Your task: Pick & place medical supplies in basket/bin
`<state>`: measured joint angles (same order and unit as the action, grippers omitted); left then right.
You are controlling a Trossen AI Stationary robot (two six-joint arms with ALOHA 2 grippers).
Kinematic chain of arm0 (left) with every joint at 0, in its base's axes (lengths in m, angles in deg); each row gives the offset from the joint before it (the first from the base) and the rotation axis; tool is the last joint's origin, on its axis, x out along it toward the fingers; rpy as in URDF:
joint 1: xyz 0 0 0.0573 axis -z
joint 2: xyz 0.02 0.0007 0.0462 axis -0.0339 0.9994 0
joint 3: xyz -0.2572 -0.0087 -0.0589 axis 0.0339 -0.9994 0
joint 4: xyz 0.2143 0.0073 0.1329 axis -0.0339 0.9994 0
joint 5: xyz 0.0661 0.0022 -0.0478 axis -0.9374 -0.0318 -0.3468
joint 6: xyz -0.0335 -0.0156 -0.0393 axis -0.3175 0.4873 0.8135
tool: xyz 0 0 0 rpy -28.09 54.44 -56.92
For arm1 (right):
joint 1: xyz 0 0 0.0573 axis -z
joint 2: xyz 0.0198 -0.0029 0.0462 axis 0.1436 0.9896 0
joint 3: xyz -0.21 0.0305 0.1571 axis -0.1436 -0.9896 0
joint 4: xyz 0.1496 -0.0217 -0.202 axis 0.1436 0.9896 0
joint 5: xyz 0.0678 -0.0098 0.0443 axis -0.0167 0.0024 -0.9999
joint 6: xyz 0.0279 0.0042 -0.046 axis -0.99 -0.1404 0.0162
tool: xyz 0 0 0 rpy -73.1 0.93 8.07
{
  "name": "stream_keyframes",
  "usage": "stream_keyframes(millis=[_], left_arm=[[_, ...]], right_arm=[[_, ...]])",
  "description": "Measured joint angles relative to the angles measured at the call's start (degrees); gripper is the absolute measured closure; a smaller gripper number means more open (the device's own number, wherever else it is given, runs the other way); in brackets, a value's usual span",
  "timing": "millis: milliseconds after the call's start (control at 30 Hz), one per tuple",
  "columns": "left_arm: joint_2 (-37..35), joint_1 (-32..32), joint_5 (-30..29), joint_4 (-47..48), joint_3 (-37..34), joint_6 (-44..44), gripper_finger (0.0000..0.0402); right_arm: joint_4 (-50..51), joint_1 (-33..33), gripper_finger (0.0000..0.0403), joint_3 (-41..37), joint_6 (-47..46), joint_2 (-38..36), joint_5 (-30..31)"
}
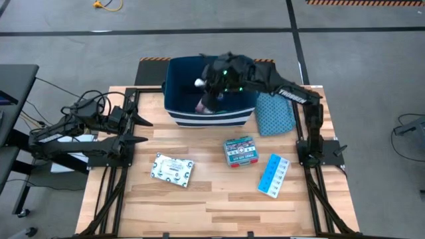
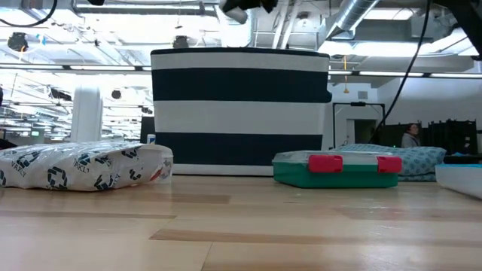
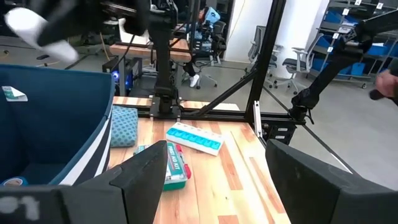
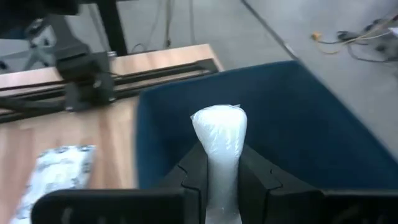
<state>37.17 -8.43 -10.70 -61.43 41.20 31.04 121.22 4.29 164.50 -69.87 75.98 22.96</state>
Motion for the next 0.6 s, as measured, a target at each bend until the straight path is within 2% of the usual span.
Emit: stream_keyframes(millis=[133, 400, 467, 600], left_arm=[[0.0, 0.0, 0.0, -0.1, 0.0, 0.0, 0.014], [0.0, 0.0, -0.5, -0.3, 0.0, 1.5, 0.014], [0.2, 0.0, -2.6, -0.7, 0.0, 2.5, 0.014], [1.2, 0.0, -11.8, -0.7, 0.0, 5.2, 0.014]], right_arm=[[0.1, 3.2, 0.0355, 0.0, 3.5, -0.5, -1.2], [0.5, 8.3, 0.0355, -0.1, 9.9, 0.4, -8.3], [0.4, 9.2, 0.0355, -0.2, 11.6, 0.5, -9.8], [0.5, 10.4, 0.0355, -0.3, 14.7, 1.1, -12.1]])
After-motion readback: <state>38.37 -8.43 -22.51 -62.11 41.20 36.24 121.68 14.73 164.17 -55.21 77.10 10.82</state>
